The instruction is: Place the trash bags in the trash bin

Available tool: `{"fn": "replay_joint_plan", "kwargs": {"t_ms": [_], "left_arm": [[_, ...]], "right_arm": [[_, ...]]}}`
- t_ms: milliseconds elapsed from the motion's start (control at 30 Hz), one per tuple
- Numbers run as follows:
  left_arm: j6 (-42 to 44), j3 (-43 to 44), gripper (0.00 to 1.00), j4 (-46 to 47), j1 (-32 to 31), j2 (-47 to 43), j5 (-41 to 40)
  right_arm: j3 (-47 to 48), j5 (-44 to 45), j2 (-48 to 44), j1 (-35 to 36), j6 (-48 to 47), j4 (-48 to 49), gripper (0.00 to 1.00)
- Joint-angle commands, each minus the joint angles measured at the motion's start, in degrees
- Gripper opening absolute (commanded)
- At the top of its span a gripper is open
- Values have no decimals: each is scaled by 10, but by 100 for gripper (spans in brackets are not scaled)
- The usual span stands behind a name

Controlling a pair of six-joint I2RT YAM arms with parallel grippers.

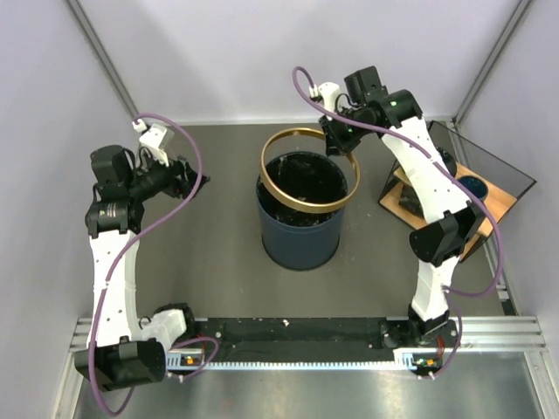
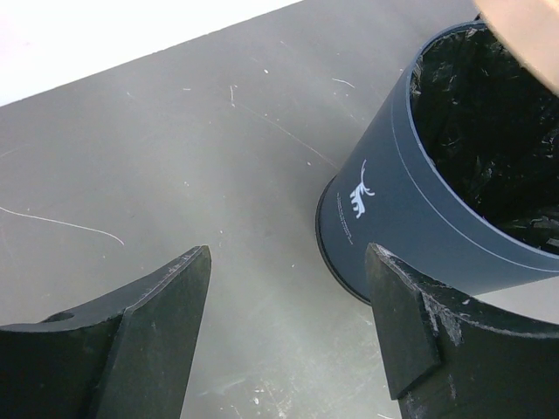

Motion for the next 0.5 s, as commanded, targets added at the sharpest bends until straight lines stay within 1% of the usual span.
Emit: {"fn": "replay_joint_plan", "kwargs": {"t_ms": [0, 100, 267, 467], "left_arm": [[6, -2, 77, 12, -1, -1, 1], [9, -3, 77, 10, -1, -3, 2], [4, -9, 77, 15, -1, -3, 6], [8, -11, 78, 11, -1, -8, 4]], "right_arm": [[57, -3, -20, 2, 9, 8, 4], [61, -14, -27, 2, 5, 3, 5], [7, -13, -35, 22, -6, 5, 7], [12, 5, -13, 23, -18, 9, 7]]}}
